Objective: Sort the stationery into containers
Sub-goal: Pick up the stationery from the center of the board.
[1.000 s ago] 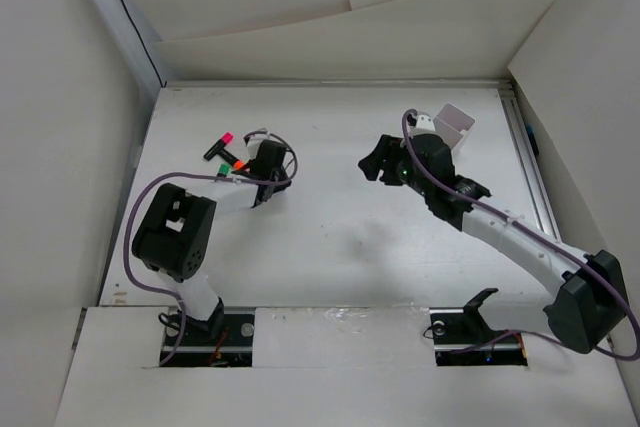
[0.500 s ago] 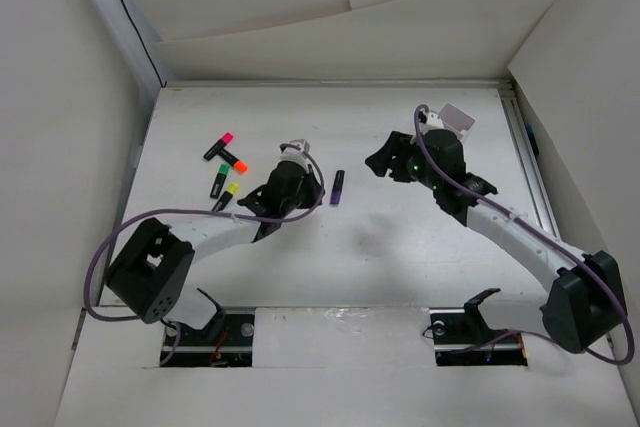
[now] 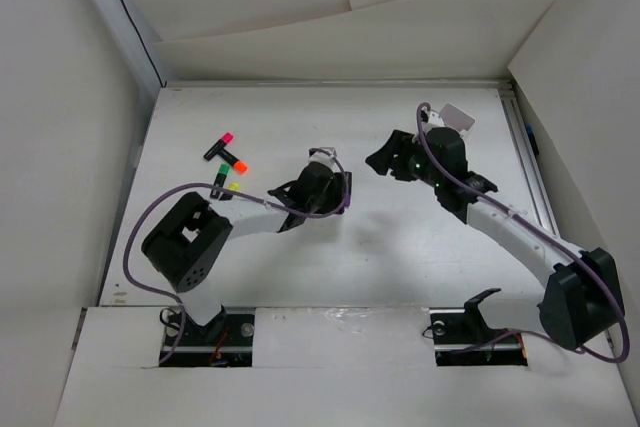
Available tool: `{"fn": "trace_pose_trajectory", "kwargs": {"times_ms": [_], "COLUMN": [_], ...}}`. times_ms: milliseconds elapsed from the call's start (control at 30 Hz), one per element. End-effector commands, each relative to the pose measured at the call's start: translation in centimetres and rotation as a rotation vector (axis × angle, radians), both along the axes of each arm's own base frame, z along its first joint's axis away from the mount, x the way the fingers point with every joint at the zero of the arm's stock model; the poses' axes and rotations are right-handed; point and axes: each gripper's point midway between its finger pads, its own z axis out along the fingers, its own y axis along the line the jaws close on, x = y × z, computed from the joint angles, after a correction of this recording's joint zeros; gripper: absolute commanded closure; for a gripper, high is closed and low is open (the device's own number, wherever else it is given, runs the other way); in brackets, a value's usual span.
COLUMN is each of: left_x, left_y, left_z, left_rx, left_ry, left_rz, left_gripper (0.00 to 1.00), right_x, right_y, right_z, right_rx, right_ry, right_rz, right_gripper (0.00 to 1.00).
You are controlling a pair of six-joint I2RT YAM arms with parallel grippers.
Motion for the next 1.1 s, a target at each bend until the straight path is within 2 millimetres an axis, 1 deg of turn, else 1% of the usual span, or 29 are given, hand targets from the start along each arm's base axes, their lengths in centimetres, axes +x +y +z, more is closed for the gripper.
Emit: {"fn": "trace_pose_trajectory", "kwargs": {"times_ms": [0,33,100,133,167,200,233,267,333,367,400,433,500,533,600,633,667,700,733,800,833,867,900,933,967,1000,1033,1067], "left_x": [-0.3,0.0,0.0,0.1,0.2,0.4,0.3,0.7,0.9,0.7,1.1,1.0,0.9,1.4,1.0,0.9,0.9,0.8,0.8,1.1,1.2,0.9,0.9,1.1,1.0,1.0,0.9,1.0], "left_y": [-1.6,-2.3,-2.3,-2.6,-2.7,-2.9,-2.9,-3.3,-3.5,-3.6,-3.8,-3.5,-3.3,-3.7,-3.3,-3.4,-3.4,-3.5,-3.3,-3.2,-3.1,-2.7,-2.7,-2.9,-2.7,-2.7,-2.6,-2.8], "left_z": [0.6,0.7,-0.1,0.0,-0.5,-0.6,-1.0,-1.1,-1.6,-2.2,-2.0,-2.0,-3.2,-2.7,-3.7,-3.3,-3.4,-3.6,-4.3,-4.1,-4.1,-4.3,-4.5,-3.7,-3.6,-3.6,-3.0,-1.9], "left_rx": [0.008,0.009,0.025,0.02,0.023,0.023,0.024,0.024,0.038,0.06,0.087,0.118,0.196,0.202,0.288,0.33,0.351,0.363,0.386,0.394,0.388,0.397,0.383,0.367,0.366,0.359,0.357,0.326], "left_ry": [-0.019,-0.026,-0.01,-0.007,-0.004,-0.004,0.009,0.009,0.023,0.027,0.002,-0.001,-0.013,-0.025,-0.025,-0.059,-0.07,-0.071,-0.064,-0.064,-0.065,-0.06,-0.059,-0.076,-0.077,-0.074,-0.076,-0.087], "left_rz": [-0.056,-0.058,-0.058,-0.065,-0.065,-0.065,-0.059,-0.059,-0.059,-0.056,-0.029,-0.014,0.019,0.04,0.062,0.086,0.094,0.103,0.107,0.134,0.149,0.148,0.157,0.166,0.166,0.172,0.173,0.182], "left_gripper": [0.5,0.5,0.5,0.5,0.5,0.5,0.5,0.51,0.52,0.52,0.54,0.55,0.56,0.56,0.58,0.58,0.59,0.61,0.65,0.73,0.81,0.84,0.87,0.89,0.94,0.96,0.98,1.0], "right_x": [0.2,0.5,0.7,0.6,0.4,0.3,0.2,0.6,0.6,0.6,0.4,0.4,0.7,0.6,0.6,0.4,0.4,0.3,0.5,0.7,0.7,0.6,0.7,0.7,1.0,1.3,1.2,1.3], "right_y": [0.0,-0.3,-0.6,-0.5,-0.3,-0.3,-0.4,-0.8,-0.8,-0.8,-0.5,-0.5,-1.1,-1.1,-1.1,-0.9,-0.9,-0.9,-1.2,-1.5,-1.5,-1.4,-1.7,-2.0,-2.4,-2.9,-2.9,-3.2], "right_z": [1.5,1.5,1.5,1.5,1.5,1.9,2.2,2.2,2.2,2.2,2.2,2.2,2.2,1.8,1.8,1.8,1.8,2.2,2.2,2.2,2.2,2.2,1.7,2.2,2.1,2.1,1.7,1.6], "right_rx": [0.039,0.033,0.033,0.036,0.04,0.043,0.047,0.039,0.039,0.039,0.044,0.044,0.039,0.035,0.035,0.041,0.041,0.045,0.039,0.039,0.039,0.042,0.038,0.037,0.029,0.026,0.03,0.029], "right_ry": [-0.053,-0.056,-0.056,-0.055,-0.053,-0.061,-0.07,-0.074,-0.074,-0.074,-0.072,-0.071,-0.074,-0.066,-0.066,-0.063,-0.063,-0.073,-0.076,-0.076,-0.076,-0.074,-0.066,-0.08,-0.084,-0.085,-0.07,-0.07], "right_rz": [0.009,-0.01,-0.019,-0.011,0.001,0.001,0.001,-0.025,-0.025,-0.025,-0.009,-0.009,-0.033,-0.033,-0.033,-0.016,-0.016,-0.015,-0.034,-0.043,-0.043,-0.035,-0.044,-0.06,-0.086,-0.104,-0.107,-0.116], "right_gripper": [0.29,0.29,0.29,0.29,0.29,0.29,0.29,0.29,0.29,0.29,0.29,0.29,0.29,0.29,0.29,0.3,0.3,0.3,0.3,0.3,0.3,0.3,0.3,0.3,0.3,0.3,0.3,0.3]}}
